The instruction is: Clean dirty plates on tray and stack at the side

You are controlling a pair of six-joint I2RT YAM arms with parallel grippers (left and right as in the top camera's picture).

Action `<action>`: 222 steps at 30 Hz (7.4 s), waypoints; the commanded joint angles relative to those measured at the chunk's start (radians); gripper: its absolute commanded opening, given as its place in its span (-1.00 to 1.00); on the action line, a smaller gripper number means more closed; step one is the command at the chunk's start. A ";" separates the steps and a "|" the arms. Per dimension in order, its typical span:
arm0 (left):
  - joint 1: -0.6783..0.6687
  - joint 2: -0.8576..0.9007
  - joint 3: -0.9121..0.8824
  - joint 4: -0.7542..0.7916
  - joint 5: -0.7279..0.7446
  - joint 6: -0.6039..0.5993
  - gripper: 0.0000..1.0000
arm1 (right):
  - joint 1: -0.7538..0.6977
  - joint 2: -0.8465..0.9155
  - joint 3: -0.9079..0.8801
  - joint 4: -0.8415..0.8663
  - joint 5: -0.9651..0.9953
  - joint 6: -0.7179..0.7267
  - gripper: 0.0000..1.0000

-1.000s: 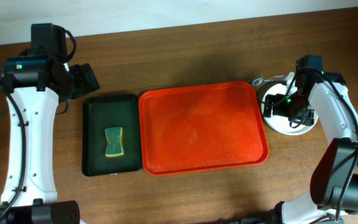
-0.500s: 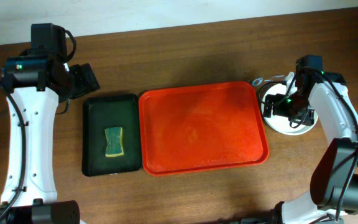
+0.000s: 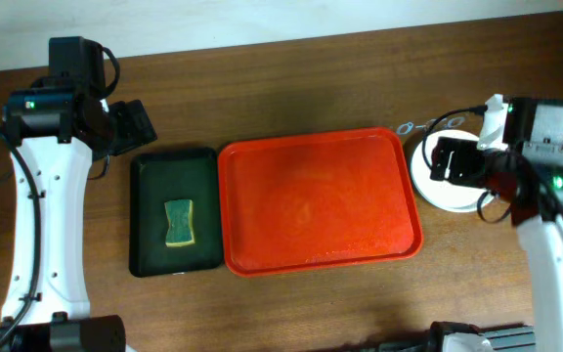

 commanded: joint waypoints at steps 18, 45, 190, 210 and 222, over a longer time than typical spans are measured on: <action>0.000 -0.007 0.010 -0.002 -0.004 -0.010 0.98 | 0.312 -0.475 -0.074 -0.004 -0.004 -0.001 0.97; 0.000 -0.007 0.010 -0.002 -0.004 -0.010 0.98 | 0.409 -1.185 -0.804 1.009 0.052 -0.001 0.97; 0.000 -1.592 -1.129 0.898 0.068 -0.010 0.98 | 0.360 -1.185 -1.232 0.934 0.079 -0.023 0.97; 0.000 -1.736 -1.680 1.522 0.170 -0.010 0.98 | 0.360 -1.185 -1.232 0.934 0.079 -0.023 0.97; 0.000 -1.737 -1.900 1.318 0.152 0.021 0.98 | 0.360 -1.185 -1.232 0.934 0.079 -0.023 0.97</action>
